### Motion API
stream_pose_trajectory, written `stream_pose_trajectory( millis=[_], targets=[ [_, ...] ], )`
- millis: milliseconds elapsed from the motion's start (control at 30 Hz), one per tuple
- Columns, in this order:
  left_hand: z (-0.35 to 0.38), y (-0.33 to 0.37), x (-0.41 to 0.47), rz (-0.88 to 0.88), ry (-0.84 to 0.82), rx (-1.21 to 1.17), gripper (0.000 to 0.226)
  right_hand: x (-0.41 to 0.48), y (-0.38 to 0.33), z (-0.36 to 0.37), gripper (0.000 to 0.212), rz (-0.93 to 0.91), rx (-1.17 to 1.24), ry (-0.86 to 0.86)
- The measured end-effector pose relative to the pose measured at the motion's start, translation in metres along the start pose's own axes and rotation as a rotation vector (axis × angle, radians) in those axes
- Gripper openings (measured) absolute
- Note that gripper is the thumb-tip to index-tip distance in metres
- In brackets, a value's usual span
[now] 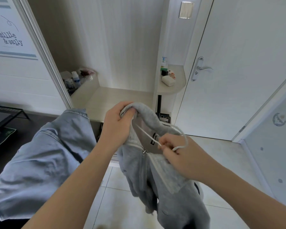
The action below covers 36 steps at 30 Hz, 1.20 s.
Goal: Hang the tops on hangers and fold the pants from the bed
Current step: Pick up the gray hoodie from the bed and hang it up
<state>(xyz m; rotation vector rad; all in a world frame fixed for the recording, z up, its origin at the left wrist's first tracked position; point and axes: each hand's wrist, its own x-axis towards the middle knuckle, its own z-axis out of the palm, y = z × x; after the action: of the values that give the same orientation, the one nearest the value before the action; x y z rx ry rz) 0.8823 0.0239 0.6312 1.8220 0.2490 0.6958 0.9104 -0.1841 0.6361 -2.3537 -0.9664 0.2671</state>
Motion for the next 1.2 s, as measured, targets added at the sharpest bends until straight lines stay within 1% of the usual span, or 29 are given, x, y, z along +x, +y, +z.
stream_pose_trajectory(
  millis=[67,133,167,233,267,333,467,533,600,633,700,767,867,933,1033,1067,1100,1133,1200],
  targets=[
    [0.001,0.012,0.004,0.137,-0.104,0.023,0.029,0.005,0.003,0.008,0.018,0.063,-0.08,-0.117],
    [0.004,0.02,0.007,0.187,-0.223,0.059,0.03,0.012,0.004,0.006,0.022,0.18,-0.076,-0.209],
    [0.005,0.021,0.008,0.181,-0.287,0.09,0.029,0.015,0.005,0.001,0.021,0.197,-0.076,-0.219],
    [0.007,0.02,0.007,0.155,-0.393,0.172,0.026,0.022,0.004,-0.014,0.021,0.155,-0.074,-0.132],
    [0.007,0.018,0.007,0.147,-0.416,0.2,0.024,0.023,0.002,-0.021,0.023,0.15,-0.035,-0.076],
    [0.008,0.014,0.006,0.143,-0.407,0.183,0.025,0.024,-0.002,-0.024,0.022,0.145,0.046,-0.037],
    [0.013,0.009,0.003,0.166,-0.38,0.104,0.03,0.028,-0.005,-0.013,0.024,0.104,-0.067,-0.17],
    [0.015,0.004,-0.002,0.146,-0.409,0.099,0.033,0.033,-0.003,-0.018,0.023,0.096,-0.042,-0.14],
    [0.013,-0.003,-0.006,0.136,-0.443,0.095,0.033,0.037,-0.002,-0.023,0.029,0.11,0.068,-0.071],
    [0.012,-0.007,-0.006,0.144,-0.435,0.113,0.031,0.038,-0.002,-0.024,0.031,0.115,0.116,-0.051],
    [0.009,-0.016,-0.006,0.178,-0.362,0.224,0.024,0.039,-0.003,-0.024,0.028,0.097,0.187,-0.042],
    [0.009,-0.02,-0.006,0.227,-0.317,0.347,0.027,0.039,-0.004,-0.026,0.026,0.053,0.218,-0.047],
    [0.011,-0.024,-0.008,0.35,-0.349,0.443,0.031,0.04,-0.003,-0.028,0.032,-0.036,0.236,-0.043],
    [0.013,-0.028,-0.01,0.33,-0.362,0.374,0.03,0.037,0.002,-0.029,0.031,-0.067,0.263,-0.046],
    [0.015,-0.033,-0.014,0.182,-0.314,0.174,0.02,0.027,0.02,-0.036,0.006,-0.069,0.41,-0.033],
    [0.016,-0.035,-0.016,0.146,-0.287,0.125,0.018,0.022,0.029,-0.04,0.008,-0.053,0.437,-0.024],
    [0.015,-0.036,-0.017,0.122,-0.262,0.098,0.017,0.016,0.041,-0.044,0.015,-0.034,0.441,-0.017],
    [0.014,-0.038,-0.017,0.109,-0.241,0.088,0.016,0.009,0.052,-0.048,0.019,-0.006,0.42,-0.016],
    [0.01,-0.04,-0.015,0.11,-0.196,0.086,0.018,-0.005,0.072,-0.051,0.02,0.061,0.352,-0.044]
  ],
)
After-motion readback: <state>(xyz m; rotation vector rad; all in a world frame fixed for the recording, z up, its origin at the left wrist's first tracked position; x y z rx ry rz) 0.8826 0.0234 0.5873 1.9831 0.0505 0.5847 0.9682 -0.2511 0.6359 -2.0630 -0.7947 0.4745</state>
